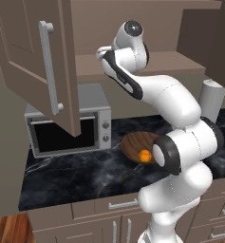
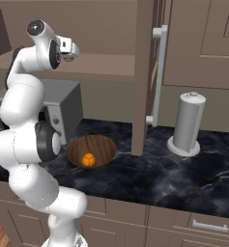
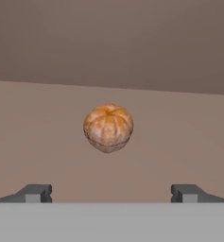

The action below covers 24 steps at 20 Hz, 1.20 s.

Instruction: Open the cabinet. Pick the orange and tangerine from the cabinet and place them into the bowl. Then close the cabinet.

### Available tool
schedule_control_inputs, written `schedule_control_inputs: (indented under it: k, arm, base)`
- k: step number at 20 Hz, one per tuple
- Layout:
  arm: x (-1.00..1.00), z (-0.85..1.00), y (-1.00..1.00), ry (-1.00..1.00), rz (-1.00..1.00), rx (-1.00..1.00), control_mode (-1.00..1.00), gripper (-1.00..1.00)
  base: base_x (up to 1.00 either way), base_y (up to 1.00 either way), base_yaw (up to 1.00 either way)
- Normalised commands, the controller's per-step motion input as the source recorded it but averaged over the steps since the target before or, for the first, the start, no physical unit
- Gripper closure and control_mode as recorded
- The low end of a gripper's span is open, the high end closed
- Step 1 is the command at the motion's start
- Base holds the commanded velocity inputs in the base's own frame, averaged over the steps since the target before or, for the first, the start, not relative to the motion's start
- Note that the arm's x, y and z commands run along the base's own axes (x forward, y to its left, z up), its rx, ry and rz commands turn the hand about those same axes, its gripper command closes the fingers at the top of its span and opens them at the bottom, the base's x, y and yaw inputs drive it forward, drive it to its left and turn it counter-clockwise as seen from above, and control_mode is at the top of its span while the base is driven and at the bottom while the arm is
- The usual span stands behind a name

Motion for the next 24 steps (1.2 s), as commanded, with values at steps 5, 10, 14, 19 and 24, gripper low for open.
schedule_control_inputs:
  k: [5, 10, 14, 19, 24]
  arm:
    - [0.35, -0.09, 0.08, 0.0, -0.01, 0.0, -1.0, -1.0]
    - [0.28, -0.09, 0.13, 0.0, 0.0, 0.0, -1.0, -1.0]
    - [0.29, 0.0, 0.03, 0.0, 0.0, 0.0, -1.0, -1.0]
    - [0.31, 0.0, 0.0, 0.02, -0.01, 0.0, -1.0, -1.0]
    - [0.27, -0.03, 0.0, 0.03, -0.01, 0.0, -1.0, -1.0]
  base:
    - [0.0, 0.0, 0.0]
    - [0.0, 0.0, 0.0]
    - [0.0, 0.0, 0.0]
    - [0.0, 0.0, 0.0]
    - [0.0, 0.0, 0.0]
